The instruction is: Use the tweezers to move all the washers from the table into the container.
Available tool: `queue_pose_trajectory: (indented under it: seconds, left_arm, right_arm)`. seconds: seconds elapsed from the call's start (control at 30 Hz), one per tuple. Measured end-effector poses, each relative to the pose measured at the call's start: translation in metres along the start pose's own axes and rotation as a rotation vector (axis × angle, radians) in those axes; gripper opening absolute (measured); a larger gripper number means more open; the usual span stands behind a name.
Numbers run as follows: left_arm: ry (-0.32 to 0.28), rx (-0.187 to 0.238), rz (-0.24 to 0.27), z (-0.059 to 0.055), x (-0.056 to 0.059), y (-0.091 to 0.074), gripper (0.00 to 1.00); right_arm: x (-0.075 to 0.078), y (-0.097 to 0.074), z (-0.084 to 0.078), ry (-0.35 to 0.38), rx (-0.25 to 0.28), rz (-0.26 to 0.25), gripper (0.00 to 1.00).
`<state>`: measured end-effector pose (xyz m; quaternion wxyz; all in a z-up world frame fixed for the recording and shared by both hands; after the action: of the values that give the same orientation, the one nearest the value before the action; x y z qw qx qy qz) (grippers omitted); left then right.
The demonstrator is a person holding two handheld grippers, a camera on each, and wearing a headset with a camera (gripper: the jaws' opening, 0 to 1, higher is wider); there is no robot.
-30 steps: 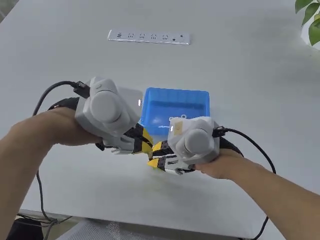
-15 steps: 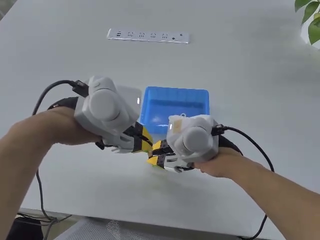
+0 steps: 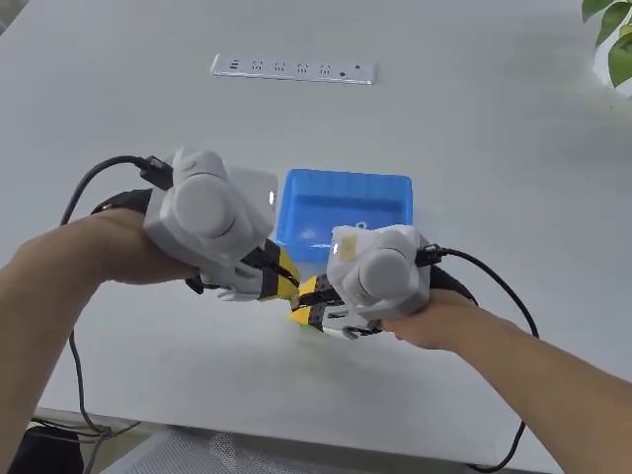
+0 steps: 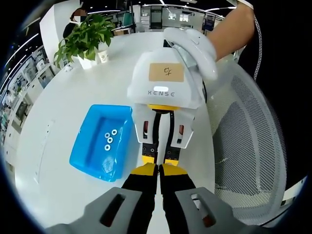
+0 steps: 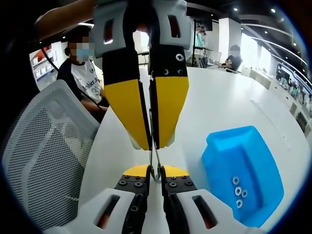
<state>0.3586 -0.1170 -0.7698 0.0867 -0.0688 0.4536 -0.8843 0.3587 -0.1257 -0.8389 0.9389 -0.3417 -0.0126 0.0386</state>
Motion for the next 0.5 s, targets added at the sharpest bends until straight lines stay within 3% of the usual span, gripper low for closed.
queue_pose_trajectory:
  seconds: [0.5]
  left_arm:
    - [-0.001, 0.015, -0.001, 0.007, 0.003, -0.009, 0.05]
  right_arm:
    - [-0.003, -0.010, 0.008, -0.017, 0.005, -0.001, 0.10]
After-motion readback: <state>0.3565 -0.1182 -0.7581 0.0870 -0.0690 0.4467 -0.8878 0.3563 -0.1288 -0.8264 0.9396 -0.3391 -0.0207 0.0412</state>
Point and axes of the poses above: the centre of the closed fingertips' face, and the gripper's own axes: y roughly forward along the fingers, x roughly to its right, z roughly out of its top, the point moved 3 cm from there along -y, roughly backward along the fingers, and after that the axes turned 3 degrees about -y, right-handed, at the moved point
